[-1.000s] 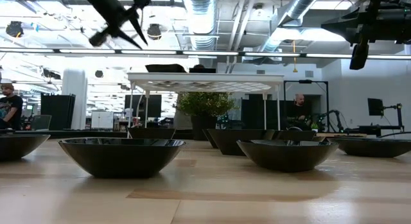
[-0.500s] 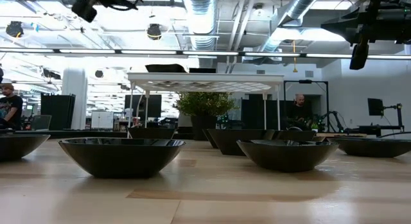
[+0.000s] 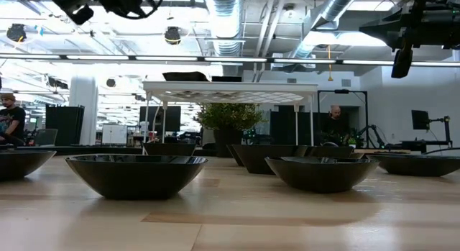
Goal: Pick & Place Mini shaped plates
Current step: Stack the distorted square plate on top of the distorted square plate on the shelf
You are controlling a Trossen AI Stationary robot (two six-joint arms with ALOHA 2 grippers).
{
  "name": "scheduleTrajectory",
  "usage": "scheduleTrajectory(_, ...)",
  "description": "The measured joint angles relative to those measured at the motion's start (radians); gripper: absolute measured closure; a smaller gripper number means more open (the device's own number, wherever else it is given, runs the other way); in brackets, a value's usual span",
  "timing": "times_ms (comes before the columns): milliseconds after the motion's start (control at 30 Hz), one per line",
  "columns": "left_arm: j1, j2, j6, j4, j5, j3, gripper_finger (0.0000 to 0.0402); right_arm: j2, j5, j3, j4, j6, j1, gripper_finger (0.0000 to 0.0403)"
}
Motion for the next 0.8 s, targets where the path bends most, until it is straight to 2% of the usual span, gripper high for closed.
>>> scheduleTrajectory(267,-0.022,0.105,-0.003,-0.051,0.004,0.0,0.032,0.0,0.0,0.0,0.0,0.0,0.0,0.0403)
scheduleTrajectory(433,-0.022,0.112,0.196,-0.068,-0.017,-0.001,0.032,0.0,0.0,0.0,0.0,0.0,0.0,0.0403)
scheduleTrajectory(533,-0.022,0.112,0.342,-0.067,-0.093,-0.001,0.032,0.0,0.0,0.0,0.0,0.0,0.0,0.0403)
scheduleTrajectory(600,-0.021,0.112,0.38,-0.066,-0.14,-0.001,0.032,0.0,0.0,0.0,0.0,0.0,0.0,0.0403)
scheduleTrajectory(667,-0.021,0.112,0.357,-0.064,-0.16,-0.001,0.032,0.0,0.0,0.0,0.0,0.0,0.0,0.0403)
scheduleTrajectory(800,-0.025,0.13,0.215,-0.064,-0.139,-0.001,0.032,0.0,0.0,0.0,0.0,0.0,0.0,0.0403)
